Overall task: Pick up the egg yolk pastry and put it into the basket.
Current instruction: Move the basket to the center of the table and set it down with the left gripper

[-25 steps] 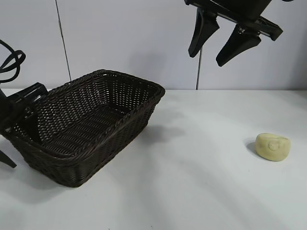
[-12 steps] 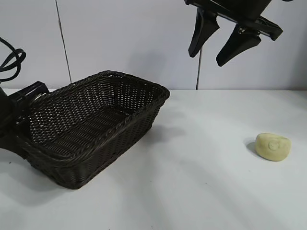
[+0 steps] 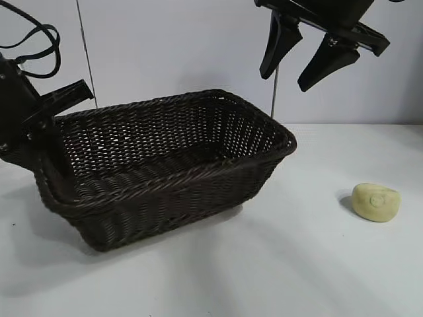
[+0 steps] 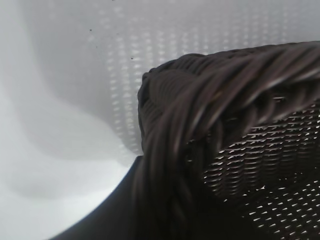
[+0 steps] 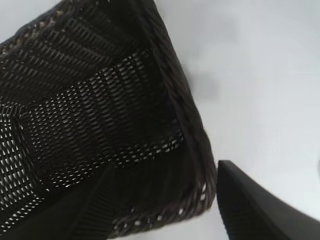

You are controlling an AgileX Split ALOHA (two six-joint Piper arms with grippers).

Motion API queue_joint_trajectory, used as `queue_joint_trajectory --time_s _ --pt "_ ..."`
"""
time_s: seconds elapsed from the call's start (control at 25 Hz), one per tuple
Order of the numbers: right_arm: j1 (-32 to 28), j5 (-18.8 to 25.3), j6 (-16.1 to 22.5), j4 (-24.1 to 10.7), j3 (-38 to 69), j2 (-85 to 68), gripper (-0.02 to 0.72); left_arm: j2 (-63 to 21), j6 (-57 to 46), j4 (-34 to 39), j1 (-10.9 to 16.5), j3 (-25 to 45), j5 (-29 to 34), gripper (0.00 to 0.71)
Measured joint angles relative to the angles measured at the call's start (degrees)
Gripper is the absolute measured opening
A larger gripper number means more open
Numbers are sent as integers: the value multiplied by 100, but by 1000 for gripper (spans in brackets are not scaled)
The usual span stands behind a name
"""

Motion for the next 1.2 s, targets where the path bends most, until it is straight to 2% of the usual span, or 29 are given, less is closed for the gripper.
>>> queue_joint_trajectory --time_s 0.36,0.52,1.08,1.2 --pt "0 12 0 5 0 0 432 954 1508 59 38 -1514 1187 103" --pt "0 12 0 5 0 0 432 1235 1812 77 38 -1947 1363 103" --pt "0 2 0 9 0 0 432 1579 2182 103 38 -2043 1101 104" --pt "0 2 0 9 0 0 432 1579 2182 61 38 -2043 1101 165"
